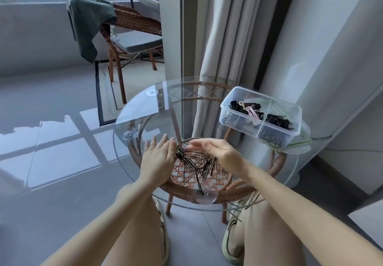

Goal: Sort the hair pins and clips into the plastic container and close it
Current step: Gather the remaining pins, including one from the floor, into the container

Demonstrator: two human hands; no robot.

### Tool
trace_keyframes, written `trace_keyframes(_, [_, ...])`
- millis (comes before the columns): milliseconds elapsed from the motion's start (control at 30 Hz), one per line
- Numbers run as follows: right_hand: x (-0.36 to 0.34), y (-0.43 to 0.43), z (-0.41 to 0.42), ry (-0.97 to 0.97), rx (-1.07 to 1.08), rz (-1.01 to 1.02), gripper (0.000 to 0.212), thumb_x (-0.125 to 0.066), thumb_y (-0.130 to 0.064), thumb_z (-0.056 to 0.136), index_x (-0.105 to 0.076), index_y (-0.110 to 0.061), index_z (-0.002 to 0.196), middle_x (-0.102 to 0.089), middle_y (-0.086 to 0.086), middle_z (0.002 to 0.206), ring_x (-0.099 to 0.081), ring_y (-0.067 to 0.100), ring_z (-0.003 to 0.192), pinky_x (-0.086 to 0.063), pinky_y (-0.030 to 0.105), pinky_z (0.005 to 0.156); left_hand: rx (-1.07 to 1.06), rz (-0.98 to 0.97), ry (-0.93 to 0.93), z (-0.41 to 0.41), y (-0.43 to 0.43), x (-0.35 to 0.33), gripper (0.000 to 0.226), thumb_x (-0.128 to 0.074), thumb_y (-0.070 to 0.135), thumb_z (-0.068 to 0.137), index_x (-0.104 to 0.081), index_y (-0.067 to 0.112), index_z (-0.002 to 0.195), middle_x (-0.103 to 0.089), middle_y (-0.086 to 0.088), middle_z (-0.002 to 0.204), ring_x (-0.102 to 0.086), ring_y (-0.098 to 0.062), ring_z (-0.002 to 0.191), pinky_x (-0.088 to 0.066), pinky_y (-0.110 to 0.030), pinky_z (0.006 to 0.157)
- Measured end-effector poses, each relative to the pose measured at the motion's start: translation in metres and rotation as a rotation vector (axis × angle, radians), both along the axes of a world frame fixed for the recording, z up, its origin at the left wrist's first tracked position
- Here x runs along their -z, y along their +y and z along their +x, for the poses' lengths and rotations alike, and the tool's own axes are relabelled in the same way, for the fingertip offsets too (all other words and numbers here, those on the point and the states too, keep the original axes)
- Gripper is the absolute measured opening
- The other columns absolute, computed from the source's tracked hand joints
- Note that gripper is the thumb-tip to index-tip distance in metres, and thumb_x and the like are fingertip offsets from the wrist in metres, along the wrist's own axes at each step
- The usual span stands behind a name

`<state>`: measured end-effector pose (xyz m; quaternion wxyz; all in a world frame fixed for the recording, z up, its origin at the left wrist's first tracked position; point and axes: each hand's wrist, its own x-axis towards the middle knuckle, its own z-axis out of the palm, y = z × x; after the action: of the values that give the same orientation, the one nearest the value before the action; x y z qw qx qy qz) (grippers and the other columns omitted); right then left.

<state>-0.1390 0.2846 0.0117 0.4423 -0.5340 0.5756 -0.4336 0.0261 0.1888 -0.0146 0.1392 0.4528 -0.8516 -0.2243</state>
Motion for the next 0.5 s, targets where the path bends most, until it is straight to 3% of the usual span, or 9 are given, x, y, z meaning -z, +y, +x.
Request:
trace_keyframes(67, [-0.003,0.019,-0.001,-0.035,0.175,-0.076,0.044,-0.038,-0.030,0.091,-0.053,-0.012,0.127,-0.062,-0.003,0.125,-0.054,0.001,0.118,-0.040,0.011,0.099,0.013,-0.011,0.020,-0.010,0.006,0.000,0.062,-0.007,0.048,0.093,-0.035,0.022,0.141,-0.025,0.000,0.154,-0.005,-0.025,0.146,0.001,-0.039,0.120])
trace_keyframes(133, [0.000,0.041,0.001,-0.032,0.503,-0.186,0.040,-0.038,-0.034,0.088,-0.059,-0.017,0.118,-0.064,-0.009,0.118,-0.055,-0.005,0.111,-0.041,0.006,0.093,0.006,-0.018,0.061,-0.021,0.014,-0.001,0.062,-0.008,0.047,0.094,-0.040,0.019,0.138,-0.028,-0.002,0.152,-0.008,-0.026,0.145,-0.002,-0.040,0.120])
trace_keyframes(233, [0.011,0.056,0.015,-0.061,0.857,-0.249,0.034,-0.038,-0.034,0.087,-0.064,-0.015,0.098,-0.067,-0.007,0.101,-0.060,0.001,0.099,-0.045,0.018,0.092,0.003,0.005,0.150,-0.040,0.025,-0.003,0.049,-0.018,0.034,0.099,-0.051,0.014,0.129,-0.038,-0.006,0.148,-0.020,-0.023,0.143,-0.007,-0.037,0.120])
trace_keyframes(300, [0.017,0.047,0.025,-0.094,0.906,-0.229,0.029,-0.039,-0.033,0.089,-0.062,-0.016,0.096,-0.067,-0.003,0.100,-0.060,0.008,0.099,-0.044,0.023,0.090,-0.016,0.026,0.246,-0.051,0.032,-0.006,0.045,-0.022,0.029,0.100,-0.058,0.009,0.118,-0.051,-0.007,0.137,-0.033,-0.022,0.138,-0.013,-0.037,0.119])
trace_keyframes(367, [0.018,0.030,0.038,-0.071,0.944,-0.193,0.026,-0.040,-0.031,0.093,-0.060,-0.017,0.098,-0.065,-0.005,0.099,-0.059,0.008,0.095,-0.044,0.022,0.085,-0.077,0.049,0.352,-0.058,0.037,-0.010,0.042,-0.024,0.024,0.100,-0.062,0.005,0.101,-0.064,-0.011,0.116,-0.050,-0.025,0.120,-0.026,-0.038,0.112])
trace_keyframes(433, [0.016,0.011,0.050,-0.058,0.987,-0.205,0.023,-0.039,-0.024,0.096,-0.060,-0.015,0.100,-0.063,-0.005,0.096,-0.057,0.005,0.089,-0.042,0.012,0.077,-0.154,0.149,0.516,-0.061,0.034,-0.016,0.041,-0.027,0.021,0.099,-0.064,0.003,0.097,-0.067,-0.013,0.106,-0.057,-0.027,0.105,-0.039,-0.036,0.098])
trace_keyframes(500, [0.013,-0.006,0.061,-0.116,0.993,-0.228,0.022,-0.038,-0.016,0.097,-0.059,-0.012,0.100,-0.061,-0.004,0.096,-0.055,0.002,0.088,-0.039,0.002,0.070,-0.206,0.393,0.757,-0.062,0.025,-0.020,0.041,-0.028,0.022,0.099,-0.066,0.006,0.101,-0.067,-0.013,0.110,-0.060,-0.021,0.101,-0.045,-0.033,0.093])
